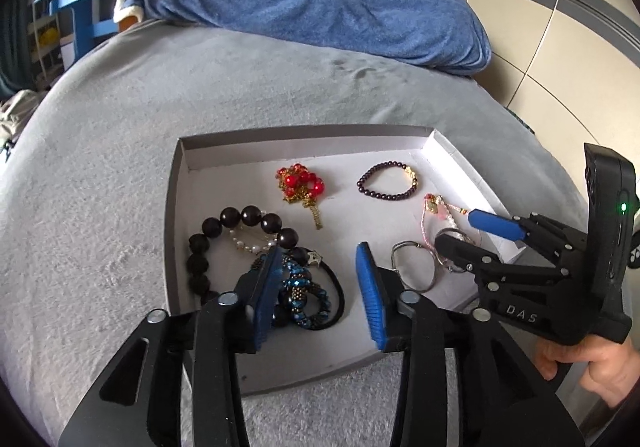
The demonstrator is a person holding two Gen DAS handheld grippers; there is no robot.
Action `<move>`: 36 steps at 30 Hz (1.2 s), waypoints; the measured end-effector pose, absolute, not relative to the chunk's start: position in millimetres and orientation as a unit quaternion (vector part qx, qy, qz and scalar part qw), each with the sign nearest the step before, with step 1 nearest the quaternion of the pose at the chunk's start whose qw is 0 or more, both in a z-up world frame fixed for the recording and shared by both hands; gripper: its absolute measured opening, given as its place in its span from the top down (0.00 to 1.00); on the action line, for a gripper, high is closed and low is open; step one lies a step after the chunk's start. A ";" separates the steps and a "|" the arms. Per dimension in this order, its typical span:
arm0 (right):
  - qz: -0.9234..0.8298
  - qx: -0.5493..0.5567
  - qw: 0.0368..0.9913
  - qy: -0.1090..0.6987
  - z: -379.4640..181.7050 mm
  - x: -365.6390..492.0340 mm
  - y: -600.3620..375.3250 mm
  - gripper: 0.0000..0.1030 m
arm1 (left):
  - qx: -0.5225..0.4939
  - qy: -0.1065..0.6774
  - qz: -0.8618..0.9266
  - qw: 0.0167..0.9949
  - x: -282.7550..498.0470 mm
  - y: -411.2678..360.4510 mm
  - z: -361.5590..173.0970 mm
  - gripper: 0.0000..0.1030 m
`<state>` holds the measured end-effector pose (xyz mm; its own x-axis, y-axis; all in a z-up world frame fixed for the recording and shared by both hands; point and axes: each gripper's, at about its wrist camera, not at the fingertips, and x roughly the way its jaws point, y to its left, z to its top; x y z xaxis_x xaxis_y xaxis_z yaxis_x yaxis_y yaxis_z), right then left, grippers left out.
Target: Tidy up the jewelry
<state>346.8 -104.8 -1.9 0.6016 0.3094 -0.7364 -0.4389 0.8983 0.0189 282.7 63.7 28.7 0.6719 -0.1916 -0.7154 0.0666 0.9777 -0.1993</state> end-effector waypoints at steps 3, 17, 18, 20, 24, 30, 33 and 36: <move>0.203 -0.076 0.901 0.375 6.7 339.7 -109.4 0.42 | -0.076 0.384 -0.057 0.919 269.7 63.9 32.6 0.46; 0.197 -0.057 0.934 0.293 25.9 273.3 -129.8 0.17 | -0.091 0.296 0.012 0.951 197.9 72.6 44.0 0.10; 0.195 -0.051 0.935 0.292 25.4 267.9 -132.6 0.16 | -0.086 0.291 0.016 0.953 193.9 70.6 43.0 0.09; 0.194 -0.040 0.937 0.288 24.5 257.7 -137.4 0.13 | -0.073 0.284 0.015 0.956 184.9 65.4 40.9 0.08; 0.193 -0.037 0.939 0.284 24.1 241.6 -141.1 0.09 | -0.049 0.286 0.008 0.957 172.6 55.6 35.0 0.07; 0.199 -0.026 0.945 0.260 27.1 220.8 -144.8 0.08 | -0.037 0.264 0.022 0.964 152.0 49.9 32.5 0.06; 0.202 -0.040 0.949 0.240 22.4 206.2 -142.7 0.08 | -0.029 0.236 0.027 0.971 140.5 46.7 34.5 0.05; 0.204 -0.042 0.951 0.226 22.0 196.2 -144.1 0.08 | -0.032 0.218 0.033 0.975 132.9 48.1 36.2 0.05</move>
